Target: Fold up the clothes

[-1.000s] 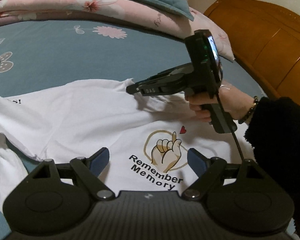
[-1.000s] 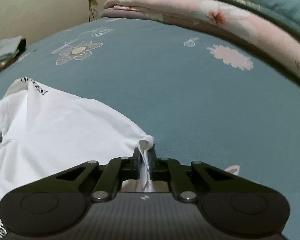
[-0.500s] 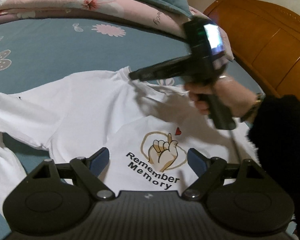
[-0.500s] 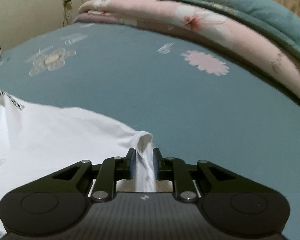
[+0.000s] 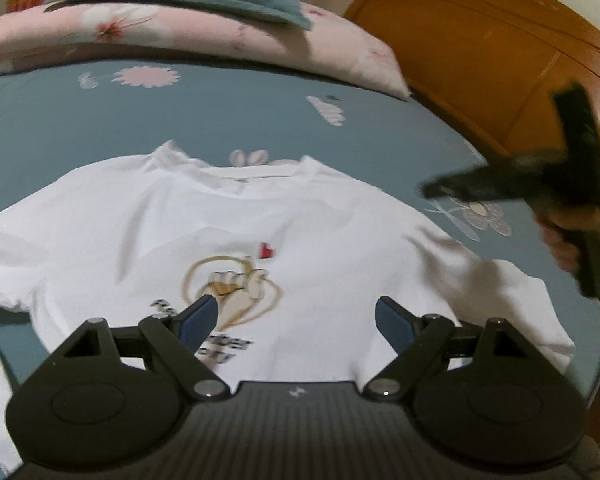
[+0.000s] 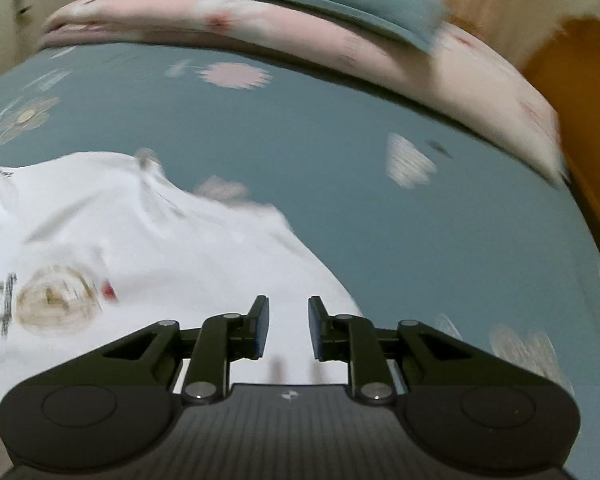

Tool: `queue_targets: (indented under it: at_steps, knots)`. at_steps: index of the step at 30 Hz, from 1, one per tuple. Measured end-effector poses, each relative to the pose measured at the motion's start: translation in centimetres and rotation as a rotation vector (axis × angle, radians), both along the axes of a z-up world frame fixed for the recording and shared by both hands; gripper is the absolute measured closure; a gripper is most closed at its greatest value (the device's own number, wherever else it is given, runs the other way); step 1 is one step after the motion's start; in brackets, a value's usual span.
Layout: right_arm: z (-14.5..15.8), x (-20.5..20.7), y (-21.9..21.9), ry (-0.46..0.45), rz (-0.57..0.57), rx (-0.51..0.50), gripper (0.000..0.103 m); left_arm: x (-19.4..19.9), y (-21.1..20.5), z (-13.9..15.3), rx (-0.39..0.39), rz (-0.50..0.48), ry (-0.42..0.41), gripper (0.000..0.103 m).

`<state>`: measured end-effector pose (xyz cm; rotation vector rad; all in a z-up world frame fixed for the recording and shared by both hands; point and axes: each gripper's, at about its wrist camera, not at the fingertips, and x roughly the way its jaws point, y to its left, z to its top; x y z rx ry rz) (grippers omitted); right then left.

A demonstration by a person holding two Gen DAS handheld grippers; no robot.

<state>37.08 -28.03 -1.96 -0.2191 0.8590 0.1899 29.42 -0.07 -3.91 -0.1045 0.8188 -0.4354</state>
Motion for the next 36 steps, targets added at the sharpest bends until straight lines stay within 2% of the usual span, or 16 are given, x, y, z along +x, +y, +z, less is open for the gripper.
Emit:
queue_targets:
  at_steps: [4,7,9,13,17,24,26,28,29,30,31,32,36]
  knots:
    - [-0.5,-6.4,-7.7,0.015,-0.194,0.034,0.077,-0.9,-1.7,0.2,0.022,-0.04,-0.016,0.017]
    - [-1.4,-11.4,-13.3,0.014,-0.365,0.114,0.077,-1.6,-2.9,0.3,0.033,-0.078,-0.027,0.017]
    - [-2.3,-14.5,-15.9,0.024,-0.455,0.167,0.068,-2.1,-3.8,0.3,0.044,-0.102,-0.033,0.016]
    - [-5.1,-19.6,-18.9,0.054,-0.571,0.281,0.062,-3.1,-5.5,0.1,0.062,-0.154,-0.04,0.016]
    - [-7.7,-21.7,-20.0,0.045,-0.644,0.398,0.061,-3.4,-6.2,0.1,0.073,-0.169,-0.045,0.016]
    - [-8.4,-21.2,-19.0,0.001,-0.653,0.366,0.058,-3.4,-6.4,-0.1,0.084,-0.163,-0.047,0.015]
    - [-8.4,-21.0,-19.1,-0.005,-0.667,0.356,0.05,-3.3,-6.3,-0.1,0.078,-0.161,-0.044,0.015]
    - [-8.5,-20.8,-19.2,-0.011,-0.677,0.365,0.05,-3.2,-6.1,-0.1,0.07,-0.163,-0.043,0.014]
    - [-8.7,-20.7,-19.4,-0.012,-0.679,0.384,0.053,-3.2,-6.0,0.0,0.067,-0.161,-0.043,0.014]
    - [-8.6,-20.6,-19.2,-0.014,-0.663,0.395,0.073,-3.2,-5.9,0.0,0.063,-0.159,-0.042,0.014]
    - [-8.4,-20.5,-18.9,-0.016,-0.643,0.404,0.087,-3.2,-5.8,0.0,0.061,-0.155,-0.043,0.014]
    - [-8.2,-20.4,-18.7,-0.018,-0.622,0.413,0.097,-3.1,-5.8,0.0,0.06,-0.151,-0.042,0.014]
    - [-6.6,-18.8,-15.7,-0.05,-0.511,0.393,0.097,-2.9,-5.7,0.0,0.057,-0.143,-0.036,0.014]
